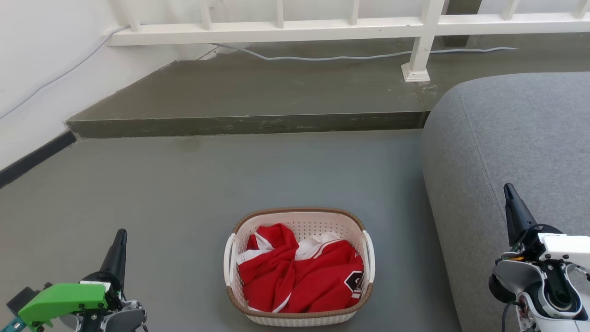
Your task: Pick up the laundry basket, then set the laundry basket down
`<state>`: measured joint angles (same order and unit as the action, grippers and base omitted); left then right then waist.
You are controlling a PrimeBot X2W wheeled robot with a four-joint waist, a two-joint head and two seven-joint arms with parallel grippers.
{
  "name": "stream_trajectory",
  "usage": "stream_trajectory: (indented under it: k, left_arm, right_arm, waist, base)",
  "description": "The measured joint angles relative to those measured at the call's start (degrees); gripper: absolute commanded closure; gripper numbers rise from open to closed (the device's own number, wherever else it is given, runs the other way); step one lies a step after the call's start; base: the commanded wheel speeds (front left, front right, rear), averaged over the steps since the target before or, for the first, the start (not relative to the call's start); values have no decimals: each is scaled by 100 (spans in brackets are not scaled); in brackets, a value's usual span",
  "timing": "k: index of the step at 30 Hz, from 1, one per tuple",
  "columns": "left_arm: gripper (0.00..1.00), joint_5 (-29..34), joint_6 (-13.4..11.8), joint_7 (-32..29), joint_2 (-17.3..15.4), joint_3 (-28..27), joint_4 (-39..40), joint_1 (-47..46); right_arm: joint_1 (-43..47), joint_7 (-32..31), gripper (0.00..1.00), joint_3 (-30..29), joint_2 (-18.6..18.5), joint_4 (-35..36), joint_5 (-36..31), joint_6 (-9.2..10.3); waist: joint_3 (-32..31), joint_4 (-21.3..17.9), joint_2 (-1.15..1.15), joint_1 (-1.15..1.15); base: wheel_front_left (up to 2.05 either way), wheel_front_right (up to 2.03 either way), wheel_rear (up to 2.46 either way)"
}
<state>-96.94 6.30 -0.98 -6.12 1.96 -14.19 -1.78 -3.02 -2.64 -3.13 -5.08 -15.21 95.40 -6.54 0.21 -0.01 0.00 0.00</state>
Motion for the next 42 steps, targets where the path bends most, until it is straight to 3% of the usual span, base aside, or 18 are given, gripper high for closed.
stream_trajectory:
  k: [42]
  left_arm:
    - [100,0,52,-49,1,-21,-115,-76]
  right_arm:
    - [-7,-1,100,-20,2,-63,0,-1]
  waist:
    - [-4,1,0,0]
  base:
    - [0,0,0]
